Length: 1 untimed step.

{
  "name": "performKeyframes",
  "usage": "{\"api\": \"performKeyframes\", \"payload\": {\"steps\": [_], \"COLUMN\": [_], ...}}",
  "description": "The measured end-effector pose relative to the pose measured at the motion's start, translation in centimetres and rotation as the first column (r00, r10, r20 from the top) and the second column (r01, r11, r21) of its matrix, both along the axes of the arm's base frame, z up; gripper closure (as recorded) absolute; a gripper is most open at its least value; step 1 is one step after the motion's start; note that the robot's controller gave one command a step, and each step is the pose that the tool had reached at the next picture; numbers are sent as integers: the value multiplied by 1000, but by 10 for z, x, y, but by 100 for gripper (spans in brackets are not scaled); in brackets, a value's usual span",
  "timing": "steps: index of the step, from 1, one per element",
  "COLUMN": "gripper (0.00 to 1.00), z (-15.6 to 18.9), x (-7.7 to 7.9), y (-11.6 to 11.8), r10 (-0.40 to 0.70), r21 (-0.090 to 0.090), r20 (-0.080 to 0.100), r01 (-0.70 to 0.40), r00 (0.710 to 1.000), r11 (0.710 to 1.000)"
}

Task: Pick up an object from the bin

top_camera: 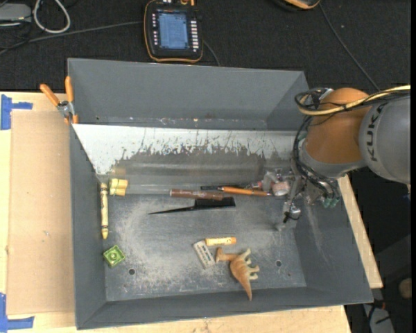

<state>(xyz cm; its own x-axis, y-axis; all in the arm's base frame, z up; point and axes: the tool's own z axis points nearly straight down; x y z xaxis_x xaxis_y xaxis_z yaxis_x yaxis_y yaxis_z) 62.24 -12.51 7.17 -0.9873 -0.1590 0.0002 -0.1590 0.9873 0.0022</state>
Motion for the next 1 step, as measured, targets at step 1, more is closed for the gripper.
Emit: {"api": "performKeyframes", "payload": {"steps": [1], "gripper": [0], "z": [61], "x": [0], "y": [11], "r10": [-13], "r21": [-2], "r20": [8], "r01": [13], "r00": [1000], "r11": [1000]}}
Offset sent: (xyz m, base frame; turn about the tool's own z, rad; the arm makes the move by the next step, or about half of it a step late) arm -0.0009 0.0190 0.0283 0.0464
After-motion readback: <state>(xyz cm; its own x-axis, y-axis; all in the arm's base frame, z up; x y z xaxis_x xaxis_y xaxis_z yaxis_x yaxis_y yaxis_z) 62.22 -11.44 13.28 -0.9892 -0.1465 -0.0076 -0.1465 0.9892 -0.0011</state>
